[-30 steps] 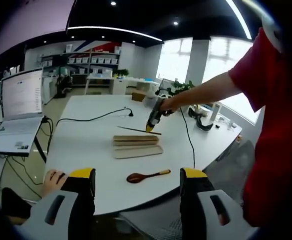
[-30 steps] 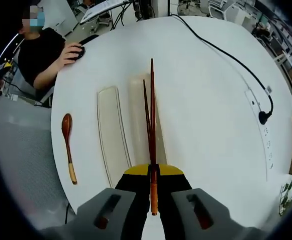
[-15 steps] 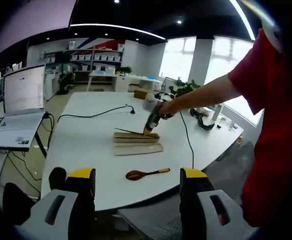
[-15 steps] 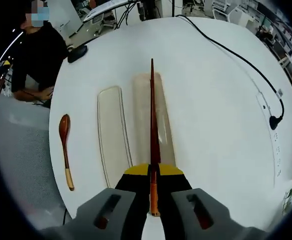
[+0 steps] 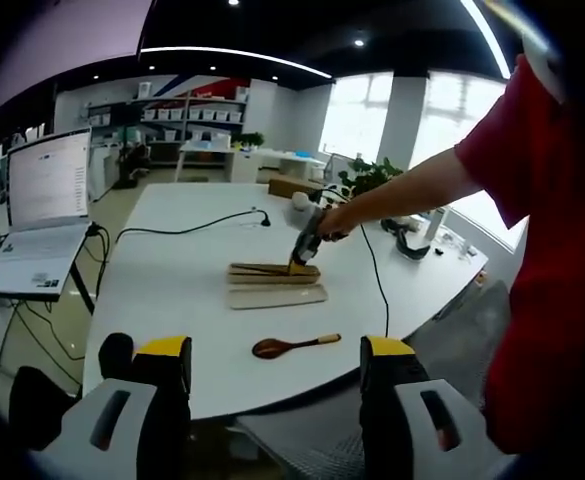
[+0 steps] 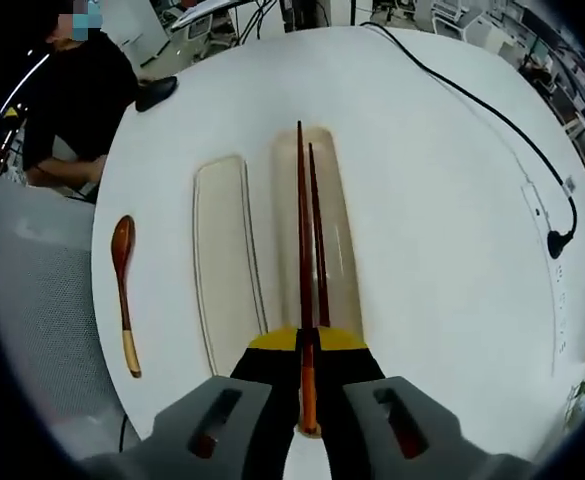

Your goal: Arrange the utensils inside the cutlery case until each visible utensil rests in its matching compartment.

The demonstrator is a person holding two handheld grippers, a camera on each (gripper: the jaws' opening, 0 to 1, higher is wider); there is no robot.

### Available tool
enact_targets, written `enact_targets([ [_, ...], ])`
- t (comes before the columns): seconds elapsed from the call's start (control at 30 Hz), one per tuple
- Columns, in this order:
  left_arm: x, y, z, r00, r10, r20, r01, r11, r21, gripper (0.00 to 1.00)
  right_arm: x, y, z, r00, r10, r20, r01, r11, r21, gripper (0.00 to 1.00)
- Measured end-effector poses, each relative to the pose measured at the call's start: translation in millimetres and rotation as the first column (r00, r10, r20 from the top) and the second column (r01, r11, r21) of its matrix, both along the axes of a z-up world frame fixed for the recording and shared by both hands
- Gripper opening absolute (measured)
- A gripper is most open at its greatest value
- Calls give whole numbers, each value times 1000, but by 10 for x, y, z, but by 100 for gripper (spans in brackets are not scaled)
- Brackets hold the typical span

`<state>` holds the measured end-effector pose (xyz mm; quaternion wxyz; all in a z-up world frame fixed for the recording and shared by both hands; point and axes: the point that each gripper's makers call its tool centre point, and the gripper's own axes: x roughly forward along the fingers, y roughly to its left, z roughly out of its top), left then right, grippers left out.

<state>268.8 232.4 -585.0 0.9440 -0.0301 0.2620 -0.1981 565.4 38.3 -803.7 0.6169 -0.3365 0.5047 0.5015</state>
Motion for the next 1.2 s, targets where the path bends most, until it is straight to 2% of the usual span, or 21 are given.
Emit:
enact_targets([
  [0.23, 33, 9, 34, 1000, -7, 5, 7, 1000, 15, 70, 41, -4, -73, 1000, -11, -8, 11, 1000, -12, 1],
  [0.63, 70, -31, 52, 1000, -18, 10, 18, 1000, 10, 70, 135, -36, -13, 997, -69, 15, 70, 997, -28, 3],
  [0.8, 78, -38, 112, 999, -23, 24, 23, 1000, 13, 70, 118, -66, 36, 996, -84, 20, 84, 996, -27, 4],
  [0.93, 66, -23, 152, 999, -26, 30, 25, 999, 29, 70, 107, -27, 110, 994, -97, 41, 98, 995, -5, 7],
  [1.03, 50, -6, 170, 999, -18, 34, 17, 1000, 23, 70, 89, 26, 162, 993, -77, 85, 76, 997, 21, 12],
  [1.1, 34, -6, 150, 999, -19, 36, 17, 999, 31, 70, 68, 25, 172, 990, -97, 103, 95, 995, 30, 13],
  [1.2, 15, -27, 125, 999, -12, 40, 12, 1000, 15, 70, 33, -15, 174, 987, -96, 129, 96, 995, 7, 17],
])
